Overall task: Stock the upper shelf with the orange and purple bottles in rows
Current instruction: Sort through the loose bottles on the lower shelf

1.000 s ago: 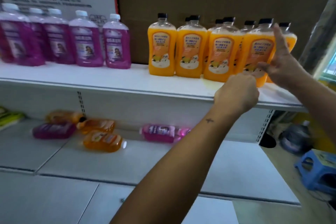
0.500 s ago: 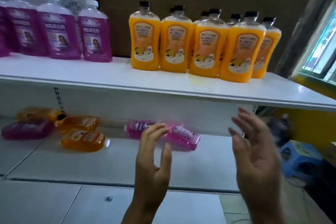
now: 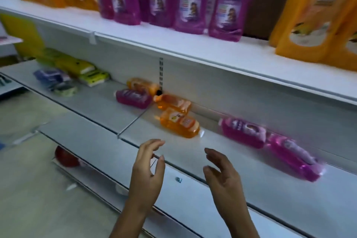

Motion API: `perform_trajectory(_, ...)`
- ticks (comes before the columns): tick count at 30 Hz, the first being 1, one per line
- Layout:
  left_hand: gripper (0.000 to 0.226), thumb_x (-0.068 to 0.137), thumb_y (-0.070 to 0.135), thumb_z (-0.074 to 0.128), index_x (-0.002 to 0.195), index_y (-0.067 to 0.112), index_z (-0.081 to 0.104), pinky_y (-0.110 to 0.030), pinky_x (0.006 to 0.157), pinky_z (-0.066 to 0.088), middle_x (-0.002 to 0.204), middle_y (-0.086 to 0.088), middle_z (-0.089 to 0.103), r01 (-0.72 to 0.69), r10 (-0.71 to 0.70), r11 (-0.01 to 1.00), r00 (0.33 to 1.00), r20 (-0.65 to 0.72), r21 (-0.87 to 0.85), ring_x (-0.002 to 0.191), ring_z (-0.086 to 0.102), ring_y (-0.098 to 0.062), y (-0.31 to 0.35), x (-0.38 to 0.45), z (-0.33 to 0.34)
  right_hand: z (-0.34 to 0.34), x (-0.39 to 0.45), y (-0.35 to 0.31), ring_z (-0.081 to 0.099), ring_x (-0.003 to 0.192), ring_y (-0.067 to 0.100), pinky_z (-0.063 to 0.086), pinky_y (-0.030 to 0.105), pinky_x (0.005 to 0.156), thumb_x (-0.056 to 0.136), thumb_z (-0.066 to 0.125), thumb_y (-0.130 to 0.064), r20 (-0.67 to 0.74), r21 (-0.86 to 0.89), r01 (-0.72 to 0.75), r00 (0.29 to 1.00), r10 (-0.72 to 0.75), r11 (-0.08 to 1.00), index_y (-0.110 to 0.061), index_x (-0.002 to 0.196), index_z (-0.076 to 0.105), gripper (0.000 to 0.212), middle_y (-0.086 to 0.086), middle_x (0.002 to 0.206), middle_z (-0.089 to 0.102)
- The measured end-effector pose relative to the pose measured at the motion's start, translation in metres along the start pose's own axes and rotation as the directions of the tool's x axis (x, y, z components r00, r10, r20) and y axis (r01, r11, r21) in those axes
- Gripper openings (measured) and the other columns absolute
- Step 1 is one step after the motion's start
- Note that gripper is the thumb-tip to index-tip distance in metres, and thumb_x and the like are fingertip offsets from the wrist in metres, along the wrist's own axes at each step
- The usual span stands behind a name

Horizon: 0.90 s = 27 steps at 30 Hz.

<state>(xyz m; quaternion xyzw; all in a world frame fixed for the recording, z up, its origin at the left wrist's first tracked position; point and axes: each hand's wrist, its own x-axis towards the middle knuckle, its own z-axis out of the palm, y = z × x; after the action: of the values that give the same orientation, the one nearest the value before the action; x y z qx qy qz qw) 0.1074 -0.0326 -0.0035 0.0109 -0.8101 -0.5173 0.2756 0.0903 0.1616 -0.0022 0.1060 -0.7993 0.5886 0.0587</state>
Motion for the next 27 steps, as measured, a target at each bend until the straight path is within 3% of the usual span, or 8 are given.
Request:
perform_trajectory(3,0.04,0.095,0.003,0.057,0.127,0.028,0.053,-0.016,0.1,0.042,0.129,0.011,0.052,0.032,-0.034,0.999,0.998,0.055,0.04,0.12,0.051,-0.004,-0.024,0.024,-0.011,0.029,0.036,0.016,0.047,0.122,-0.012,0.037,0.005,0.099,0.094,0.066,-0.017,0.044,-0.117,-0.053,0.997,0.059,0.992,-0.054,0.127,0.043,0.054,-0.027,0.14,0.046)
perform_trajectory(6,0.05,0.094,0.005,0.058,0.132,0.035,0.045,-0.007,0.102,0.033,0.137,0.009,0.047,0.009,-0.025,0.996,0.98,0.196,0.085,0.127,0.042,-0.002,-0.047,0.06,-0.008,0.05,0.074,0.036,0.038,0.135,0.01,0.033,0.029,0.112,0.09,0.071,-0.01,0.019,-0.325,-0.039,0.999,0.048,0.945,-0.031,0.147,0.036,0.071,-0.004,0.154,0.034)
perform_trajectory(8,0.06,0.093,0.004,0.058,0.143,0.031,0.038,-0.017,0.106,0.033,0.145,0.004,0.041,-0.071,0.013,0.983,0.948,0.318,0.172,0.134,0.035,-0.01,-0.063,0.093,0.002,0.058,0.102,0.048,0.028,0.144,0.027,0.031,0.042,0.116,0.088,0.066,0.001,0.027,-0.447,-0.025,0.999,0.041,0.894,-0.021,0.153,0.029,0.078,0.008,0.16,0.024)
perform_trajectory(11,0.075,0.091,0.001,0.055,0.154,0.028,0.023,-0.038,0.113,0.036,0.156,0.001,0.028,-0.247,0.061,0.918,0.86,0.507,0.31,0.143,0.025,-0.018,-0.086,0.145,0.029,0.067,0.144,0.063,0.017,0.149,0.038,0.029,0.057,0.118,0.089,0.057,0.003,0.048,-0.585,-0.079,0.99,0.131,0.807,-0.025,0.156,0.02,0.082,0.01,0.165,0.01)
perform_trajectory(16,0.082,0.086,0.002,0.064,0.154,0.027,0.025,-0.048,0.12,0.023,0.162,0.003,0.02,-0.422,0.087,0.845,0.714,0.695,0.327,0.151,0.008,-0.025,-0.127,0.195,0.072,0.073,0.169,0.083,0.033,0.139,0.034,0.038,0.045,0.109,0.087,0.069,-0.025,0.004,-0.598,-0.088,0.994,0.112,0.797,-0.032,0.153,0.028,0.077,0.007,0.158,0.027)
perform_trajectory(20,0.082,0.077,-0.001,0.073,0.148,0.024,0.042,-0.051,0.11,0.038,0.154,0.001,0.037,-0.454,0.201,0.848,0.751,0.629,0.272,0.147,0.022,-0.028,-0.14,0.193,0.078,0.074,0.161,0.084,0.036,0.133,0.021,0.035,0.031,0.105,0.078,0.069,-0.046,-0.037,-0.545,-0.12,0.992,0.119,0.83,-0.039,0.148,0.032,0.08,-0.001,0.152,0.032)
perform_trajectory(24,0.072,0.086,-0.002,0.063,0.149,0.026,0.041,-0.045,0.115,0.031,0.156,0.0,0.035,-0.417,0.165,0.873,0.739,0.653,0.252,0.148,0.019,-0.024,-0.133,0.192,0.077,0.065,0.148,0.075,0.037,0.129,0.017,0.044,0.034,0.104,0.078,0.07,-0.052,-0.012,-0.578,-0.101,0.993,0.115,0.81,-0.038,0.146,0.032,0.078,0.0,0.149,0.034)
perform_trajectory(27,0.066,0.087,0.015,0.07,0.147,0.025,0.042,-0.043,0.117,0.03,0.152,0.0,0.04,-0.43,0.147,0.886,0.613,0.776,0.172,0.143,0.03,-0.02,-0.116,0.193,0.081,0.046,0.125,0.067,0.04,0.129,0.023,0.044,0.045,0.106,0.083,0.072,-0.046,-0.023,-0.655,-0.102,0.993,0.115,0.749,-0.035,0.147,0.034,0.076,-0.001,0.148,0.04)
